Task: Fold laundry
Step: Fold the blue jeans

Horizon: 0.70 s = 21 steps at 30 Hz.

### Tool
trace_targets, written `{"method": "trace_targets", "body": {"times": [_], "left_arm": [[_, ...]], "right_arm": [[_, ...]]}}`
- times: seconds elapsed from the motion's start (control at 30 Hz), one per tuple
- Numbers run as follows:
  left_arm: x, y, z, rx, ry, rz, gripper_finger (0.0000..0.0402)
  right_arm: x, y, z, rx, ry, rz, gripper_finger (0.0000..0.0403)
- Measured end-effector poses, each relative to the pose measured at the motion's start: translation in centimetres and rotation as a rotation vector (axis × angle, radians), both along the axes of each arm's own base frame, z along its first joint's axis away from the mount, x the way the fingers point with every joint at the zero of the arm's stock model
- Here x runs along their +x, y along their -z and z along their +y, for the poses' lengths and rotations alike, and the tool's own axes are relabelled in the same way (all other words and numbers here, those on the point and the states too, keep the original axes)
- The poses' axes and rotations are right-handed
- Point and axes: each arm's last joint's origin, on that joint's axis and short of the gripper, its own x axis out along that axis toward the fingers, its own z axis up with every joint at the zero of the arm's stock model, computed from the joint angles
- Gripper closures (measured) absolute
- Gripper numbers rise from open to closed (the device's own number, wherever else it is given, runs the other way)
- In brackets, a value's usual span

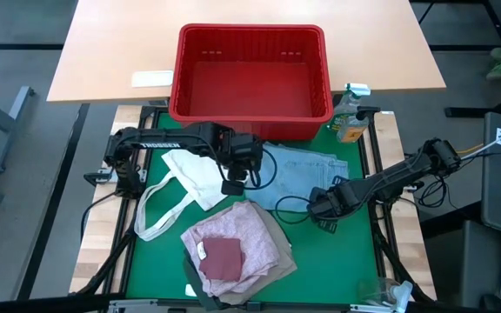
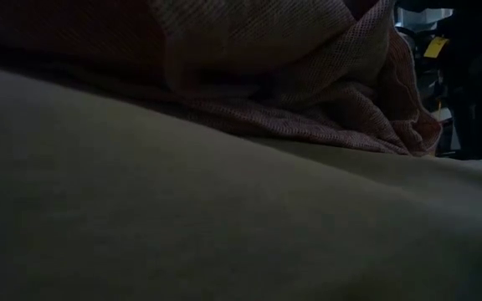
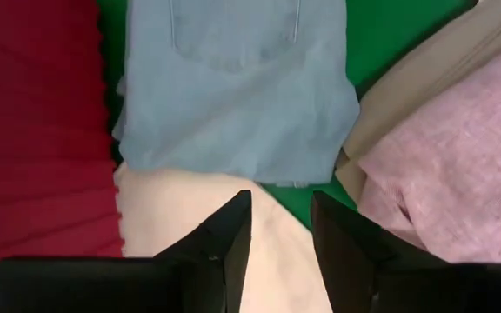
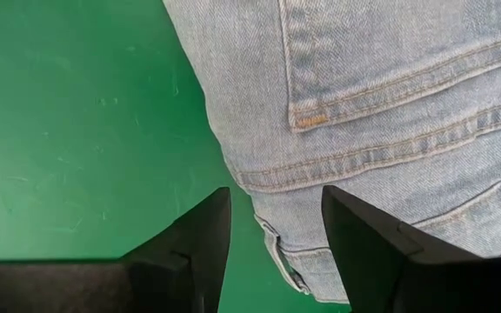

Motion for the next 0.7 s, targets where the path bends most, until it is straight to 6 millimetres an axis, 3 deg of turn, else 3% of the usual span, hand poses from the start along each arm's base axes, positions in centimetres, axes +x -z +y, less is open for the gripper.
{"method": "trace_targets", "body": {"times": [0.3,0.47,0.7], "left_arm": [[1.2,0.3,-0.1,0.007,0.015,-0.066,0.0205],[3.3,2.7,-1.3,0.005,0.044,-0.043,0.0172],[6.3,7.2,-3.6,0.005,0.098,-0.005,0.0168]], "right_arm": [[0.0,0.0,0.0,0.000,-0.002,0.001,0.0204],[-0.1,0.0,-0.1,-0.037,-0.004,-0.004,0.0157],[-0.3,0.5,-0.1,-0.010,0.000,0.021,0.0112]]}}
